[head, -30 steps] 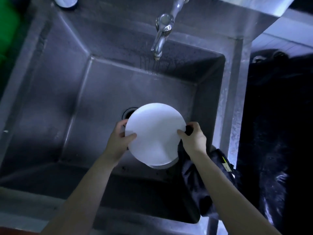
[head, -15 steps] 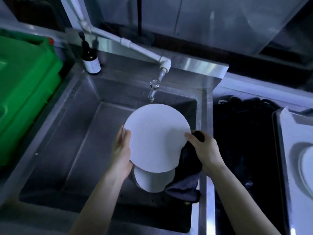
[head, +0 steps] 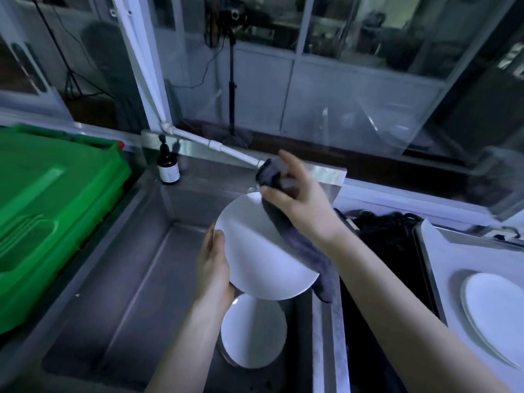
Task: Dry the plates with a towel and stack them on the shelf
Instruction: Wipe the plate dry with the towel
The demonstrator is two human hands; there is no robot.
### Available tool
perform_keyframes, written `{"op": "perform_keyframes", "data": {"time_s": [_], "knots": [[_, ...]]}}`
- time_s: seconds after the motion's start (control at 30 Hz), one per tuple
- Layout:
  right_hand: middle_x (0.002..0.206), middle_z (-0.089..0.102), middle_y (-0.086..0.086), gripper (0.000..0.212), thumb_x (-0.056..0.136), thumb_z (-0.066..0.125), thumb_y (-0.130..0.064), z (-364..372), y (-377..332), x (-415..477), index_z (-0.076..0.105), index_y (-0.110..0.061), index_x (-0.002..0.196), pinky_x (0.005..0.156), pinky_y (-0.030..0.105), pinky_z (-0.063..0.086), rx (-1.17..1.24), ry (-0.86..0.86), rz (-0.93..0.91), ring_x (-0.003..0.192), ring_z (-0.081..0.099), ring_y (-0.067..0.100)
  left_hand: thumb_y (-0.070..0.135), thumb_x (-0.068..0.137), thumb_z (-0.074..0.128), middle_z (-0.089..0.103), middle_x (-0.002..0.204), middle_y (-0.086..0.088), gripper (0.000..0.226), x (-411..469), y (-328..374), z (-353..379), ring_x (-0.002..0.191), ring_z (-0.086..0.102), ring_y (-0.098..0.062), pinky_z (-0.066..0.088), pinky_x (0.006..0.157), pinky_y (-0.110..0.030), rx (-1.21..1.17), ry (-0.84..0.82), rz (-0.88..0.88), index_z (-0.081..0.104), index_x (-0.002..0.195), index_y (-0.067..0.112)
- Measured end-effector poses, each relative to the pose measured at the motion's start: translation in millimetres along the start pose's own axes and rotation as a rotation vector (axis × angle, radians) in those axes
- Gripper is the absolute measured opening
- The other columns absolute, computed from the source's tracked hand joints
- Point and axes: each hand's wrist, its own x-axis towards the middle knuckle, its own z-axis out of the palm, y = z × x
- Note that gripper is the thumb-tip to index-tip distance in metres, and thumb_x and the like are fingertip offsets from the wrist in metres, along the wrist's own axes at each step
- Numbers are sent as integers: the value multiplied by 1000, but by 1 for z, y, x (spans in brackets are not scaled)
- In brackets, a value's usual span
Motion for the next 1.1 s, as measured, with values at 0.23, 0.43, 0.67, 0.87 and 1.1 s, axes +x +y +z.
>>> {"op": "perform_keyframes", "data": {"time_s": [0.23, 0.43, 0.67, 0.87, 1.1], "knots": [[128, 64, 0, 43, 88, 68, -17, -3, 39, -42, 62, -17, 131, 106, 30, 40, -608, -31, -339, 117, 59, 24, 26, 105, 46, 76, 110, 12, 30, 7, 18, 1, 103, 71, -11, 56, 84, -36, -24, 53, 76, 72, 111, 39], [124, 64, -11, 43, 81, 75, -19, 0, 49, -71, 69, -27, 122, 82, 46, 50, -731, -29, -378, 100, 60, 26, 27, 106, 47, 79, 91, 10, 23, 19, 21, -2, 78, 74, -4, 55, 55, -20, -80, 98, 73, 69, 113, 25], [135, 58, -16, 39, 93, 56, -5, 13, 27, -61, 67, -25, 125, 99, 34, 40, -448, -322, -469, 111, 52, 17, 38, 108, 36, 60, 129, -9, 42, 17, 28, 0, 124, 56, -29, 43, 112, -46, 12, -26, -23, 54, 135, 11], [155, 35, 0, 61, 87, 40, 18, 14, 22, -28, 49, -9, 141, 121, 24, 13, -290, -471, -313, 148, 22, 11, 33, 108, 40, 72, 111, -6, 33, 18, 32, -1, 113, 64, -23, 50, 97, -36, 81, -119, -33, 64, 120, 13], [157, 33, 1, 63, 90, 59, -4, -2, 35, -23, 40, -16, 148, 118, 34, 27, -822, -65, -482, 140, 38, 20, 42, 103, 46, 78, 99, 10, 27, 28, 45, -16, 81, 75, -7, 56, 55, -24, 3, -9, -31, 71, 110, 36]]}}
